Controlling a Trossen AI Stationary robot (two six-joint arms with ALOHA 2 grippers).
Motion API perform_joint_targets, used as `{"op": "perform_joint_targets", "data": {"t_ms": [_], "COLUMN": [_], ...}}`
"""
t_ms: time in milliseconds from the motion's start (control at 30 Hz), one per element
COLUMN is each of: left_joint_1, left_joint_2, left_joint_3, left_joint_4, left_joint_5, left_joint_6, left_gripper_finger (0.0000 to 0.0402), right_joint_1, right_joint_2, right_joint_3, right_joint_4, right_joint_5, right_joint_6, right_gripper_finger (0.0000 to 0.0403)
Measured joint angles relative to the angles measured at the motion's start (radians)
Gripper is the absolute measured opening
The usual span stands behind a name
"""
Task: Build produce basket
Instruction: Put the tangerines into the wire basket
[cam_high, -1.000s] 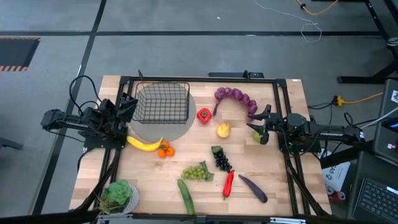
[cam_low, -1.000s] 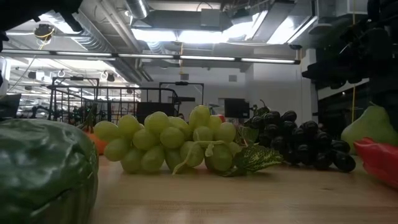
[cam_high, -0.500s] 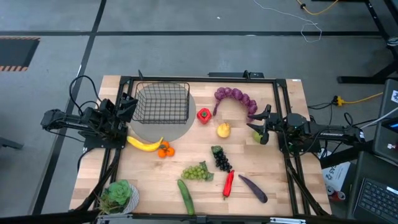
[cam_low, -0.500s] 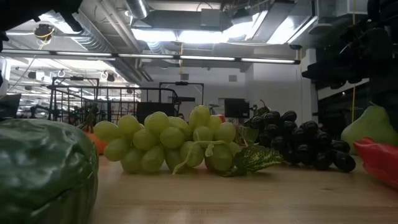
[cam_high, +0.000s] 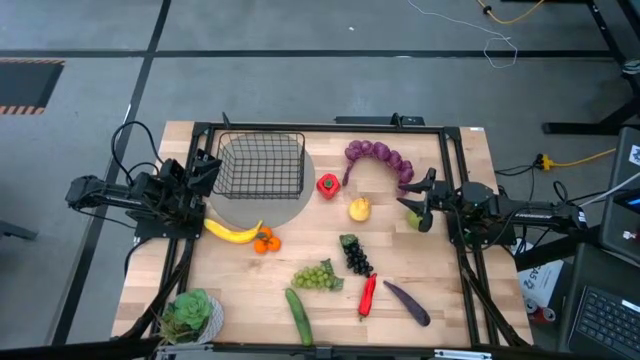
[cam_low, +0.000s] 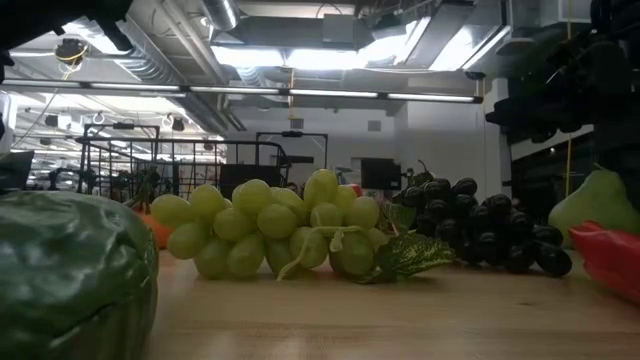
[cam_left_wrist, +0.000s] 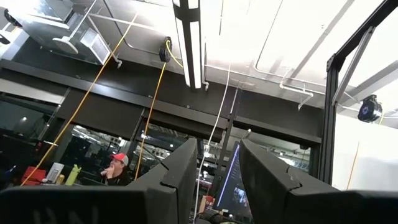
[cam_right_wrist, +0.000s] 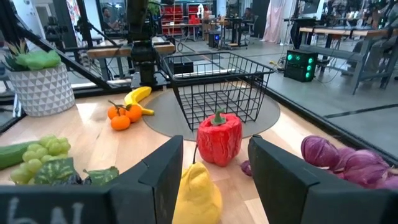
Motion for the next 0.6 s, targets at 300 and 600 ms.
{"op": "perform_joint_targets", "data": {"t_ms": [300,600], "left_joint_1": [0.000,0.000], "left_joint_2": [0.000,0.000], "left_joint_3": [0.000,0.000], "left_joint_4": [0.000,0.000], "left_joint_5": [0.000,0.000], "left_joint_6": [0.000,0.000], "left_gripper_finger": [0.0115,0.0115], "right_joint_1": [0.000,0.000], "right_joint_2": [0.000,0.000], "right_joint_3": [0.000,0.000], "right_joint_4": [-0.012,-0.008], "right_joint_5": [-0.009,-0.016], "right_joint_6": [0.108,0.109], "right_gripper_finger": [0.0184,0.0184]}}
